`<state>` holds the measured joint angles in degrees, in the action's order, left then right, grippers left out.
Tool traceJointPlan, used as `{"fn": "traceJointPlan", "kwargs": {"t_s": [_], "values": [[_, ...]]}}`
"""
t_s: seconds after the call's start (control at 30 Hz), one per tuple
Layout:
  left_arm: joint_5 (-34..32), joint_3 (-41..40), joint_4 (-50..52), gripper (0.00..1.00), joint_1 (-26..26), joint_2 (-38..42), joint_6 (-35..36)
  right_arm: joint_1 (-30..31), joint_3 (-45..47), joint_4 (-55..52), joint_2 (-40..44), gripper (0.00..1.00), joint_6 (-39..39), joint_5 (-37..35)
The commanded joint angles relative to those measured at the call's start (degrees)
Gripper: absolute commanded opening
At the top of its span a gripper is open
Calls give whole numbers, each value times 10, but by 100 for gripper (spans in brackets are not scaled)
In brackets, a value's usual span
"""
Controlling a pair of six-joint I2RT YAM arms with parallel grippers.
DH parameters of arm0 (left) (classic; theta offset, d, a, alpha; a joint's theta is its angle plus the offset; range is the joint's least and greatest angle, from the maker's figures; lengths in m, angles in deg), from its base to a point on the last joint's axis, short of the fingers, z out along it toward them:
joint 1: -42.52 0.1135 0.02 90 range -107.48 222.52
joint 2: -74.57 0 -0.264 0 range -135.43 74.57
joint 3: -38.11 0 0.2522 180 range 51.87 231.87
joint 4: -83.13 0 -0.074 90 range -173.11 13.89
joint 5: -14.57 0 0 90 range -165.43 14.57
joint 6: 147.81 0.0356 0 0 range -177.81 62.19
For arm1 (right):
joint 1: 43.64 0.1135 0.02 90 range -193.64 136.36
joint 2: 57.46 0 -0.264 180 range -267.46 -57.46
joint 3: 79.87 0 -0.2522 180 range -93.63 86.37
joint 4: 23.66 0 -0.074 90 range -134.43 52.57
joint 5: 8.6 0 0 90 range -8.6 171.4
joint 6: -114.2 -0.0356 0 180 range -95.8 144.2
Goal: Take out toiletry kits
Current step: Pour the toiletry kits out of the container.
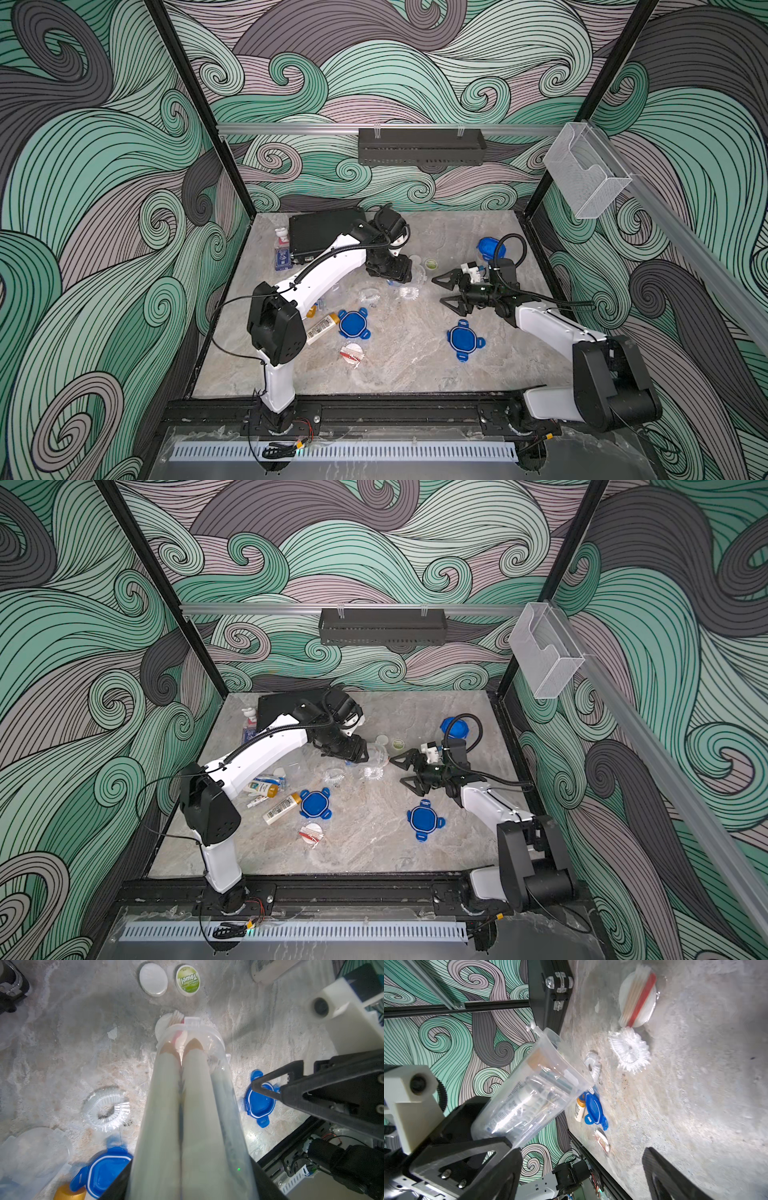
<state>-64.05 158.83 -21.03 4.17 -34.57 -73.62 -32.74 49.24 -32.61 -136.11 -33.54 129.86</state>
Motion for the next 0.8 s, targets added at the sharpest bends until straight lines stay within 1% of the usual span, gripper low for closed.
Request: {"fn": "traceJointPlan", "kwargs": {"t_s": [0.0,0.1,0.23,0.3,0.4,0.5,0.57,0.63,0.7,0.77], "values": [[3,78,119,17,-1,-23,25,-3,2,-56,8,91,65,-9],[1,126,169,18,-3,-38,37,-3,-6,-92,17,90,109,-27],[-3,154,190,19,-5,-47,53,-3,-2,-94,33,89,135,-59],[-20,197,222,19,-8,-64,52,-3,0,-98,37,89,146,-69],[-6,264,269,21,-8,-87,59,0,2,-101,46,88,159,-72],[-28,269,262,21,-14,-76,61,7,14,-85,64,87,169,-79],[7,250,232,22,-15,-60,84,13,25,-60,76,85,173,-82],[-19,269,247,22,-16,-58,81,18,28,-51,87,84,182,-86],[-10,262,240,22,-14,-40,98,24,33,-32,100,82,193,-82],[0,240,230,20,-6,-26,113,29,47,16,116,79,194,-75]]}}
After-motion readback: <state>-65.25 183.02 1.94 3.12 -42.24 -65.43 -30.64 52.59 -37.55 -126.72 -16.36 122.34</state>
